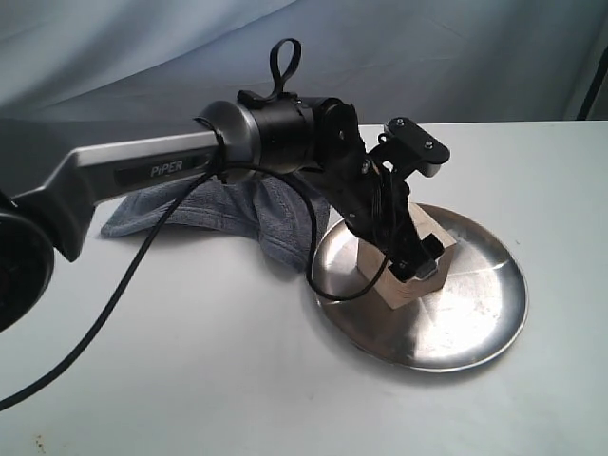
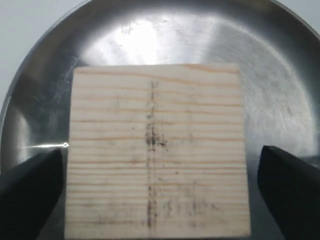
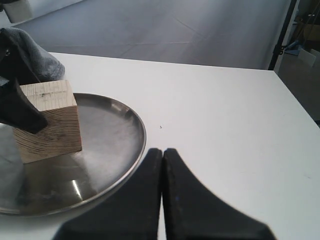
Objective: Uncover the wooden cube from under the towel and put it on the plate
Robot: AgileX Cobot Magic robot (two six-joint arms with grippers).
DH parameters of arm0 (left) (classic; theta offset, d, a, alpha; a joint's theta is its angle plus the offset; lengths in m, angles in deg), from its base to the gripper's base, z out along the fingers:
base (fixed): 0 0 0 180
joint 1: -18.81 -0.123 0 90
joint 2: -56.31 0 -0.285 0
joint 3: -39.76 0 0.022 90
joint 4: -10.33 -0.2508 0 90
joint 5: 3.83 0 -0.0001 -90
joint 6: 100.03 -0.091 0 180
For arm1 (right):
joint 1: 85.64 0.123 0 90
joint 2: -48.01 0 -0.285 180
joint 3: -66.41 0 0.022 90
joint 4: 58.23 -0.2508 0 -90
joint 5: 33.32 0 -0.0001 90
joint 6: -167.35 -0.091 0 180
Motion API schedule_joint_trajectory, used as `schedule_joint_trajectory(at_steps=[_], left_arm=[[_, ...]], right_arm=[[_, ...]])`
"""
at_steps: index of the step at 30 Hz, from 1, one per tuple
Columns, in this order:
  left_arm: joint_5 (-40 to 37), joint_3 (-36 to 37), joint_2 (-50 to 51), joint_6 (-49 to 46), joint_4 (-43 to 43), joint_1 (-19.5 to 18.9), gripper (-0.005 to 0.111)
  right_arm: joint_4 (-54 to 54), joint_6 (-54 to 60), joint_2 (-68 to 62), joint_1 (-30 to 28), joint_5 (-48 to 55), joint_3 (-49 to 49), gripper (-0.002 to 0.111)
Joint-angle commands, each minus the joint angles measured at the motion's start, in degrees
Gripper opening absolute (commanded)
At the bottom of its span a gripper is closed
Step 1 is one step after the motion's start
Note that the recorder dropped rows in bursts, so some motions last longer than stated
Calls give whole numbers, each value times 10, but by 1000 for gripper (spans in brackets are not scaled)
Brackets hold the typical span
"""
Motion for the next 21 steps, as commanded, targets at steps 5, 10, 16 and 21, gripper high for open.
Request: schedule_joint_trajectory(at_steps=[5, 10, 16, 21], left_arm=[[-160, -5, -104, -2, -62, 0, 104], [-249, -5, -169, 11, -74, -3, 104], [-278, -5, -251, 39, -111, -3, 104], [-299, -4, -313, 79, -186, -3, 104]], right_arm=[[5, 1, 3, 1, 0, 2, 0], [5, 1, 3, 1, 0, 2, 0], [5, 1, 3, 1, 0, 2, 0], [5, 1, 3, 1, 0, 2, 0]])
